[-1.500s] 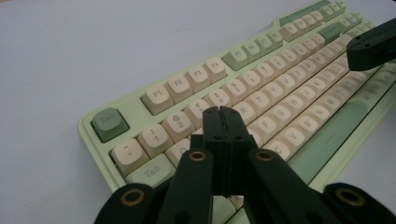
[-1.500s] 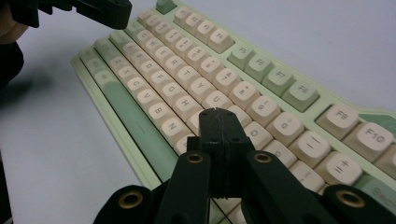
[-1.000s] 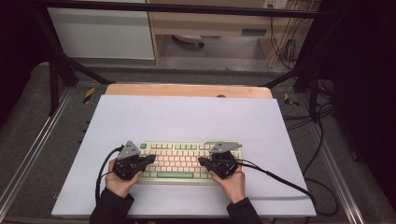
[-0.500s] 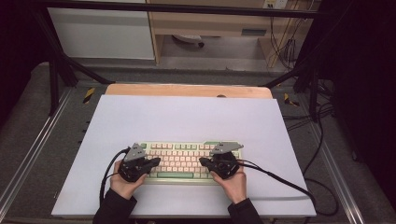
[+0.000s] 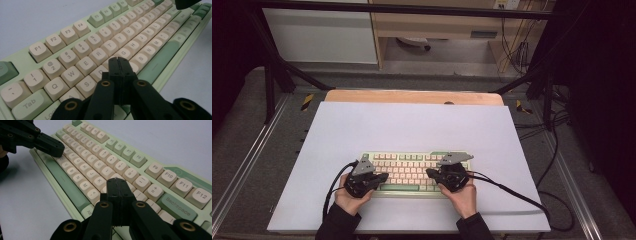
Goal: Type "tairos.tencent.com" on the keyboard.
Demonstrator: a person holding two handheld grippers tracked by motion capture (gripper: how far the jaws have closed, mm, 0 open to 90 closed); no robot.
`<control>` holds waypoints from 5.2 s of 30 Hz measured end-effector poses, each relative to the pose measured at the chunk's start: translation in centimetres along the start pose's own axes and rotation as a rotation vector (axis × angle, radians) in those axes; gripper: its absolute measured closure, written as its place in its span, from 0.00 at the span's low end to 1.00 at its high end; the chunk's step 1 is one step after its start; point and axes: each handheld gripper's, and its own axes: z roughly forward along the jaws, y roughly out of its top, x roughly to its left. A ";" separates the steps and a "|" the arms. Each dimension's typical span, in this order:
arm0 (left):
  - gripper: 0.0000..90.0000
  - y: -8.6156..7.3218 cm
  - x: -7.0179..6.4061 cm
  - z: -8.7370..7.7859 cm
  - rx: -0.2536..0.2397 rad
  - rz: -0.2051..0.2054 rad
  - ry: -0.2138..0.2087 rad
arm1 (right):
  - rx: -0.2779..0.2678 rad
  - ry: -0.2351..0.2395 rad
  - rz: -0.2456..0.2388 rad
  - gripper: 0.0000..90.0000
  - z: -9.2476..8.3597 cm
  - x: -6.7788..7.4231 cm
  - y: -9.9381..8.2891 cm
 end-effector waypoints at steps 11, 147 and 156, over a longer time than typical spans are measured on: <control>1.00 -0.1 -0.1 0.3 0.013 0.007 -0.011 | 0.000 0.001 -0.001 1.00 0.0 0.0 0.0; 1.00 0.2 2.1 -1.8 -0.053 -0.032 0.050 | 0.015 0.068 -0.044 1.00 3.2 3.0 1.6; 1.00 0.5 1.7 -1.7 -0.053 -0.025 0.046 | -0.007 0.046 -0.004 1.00 1.3 1.2 0.8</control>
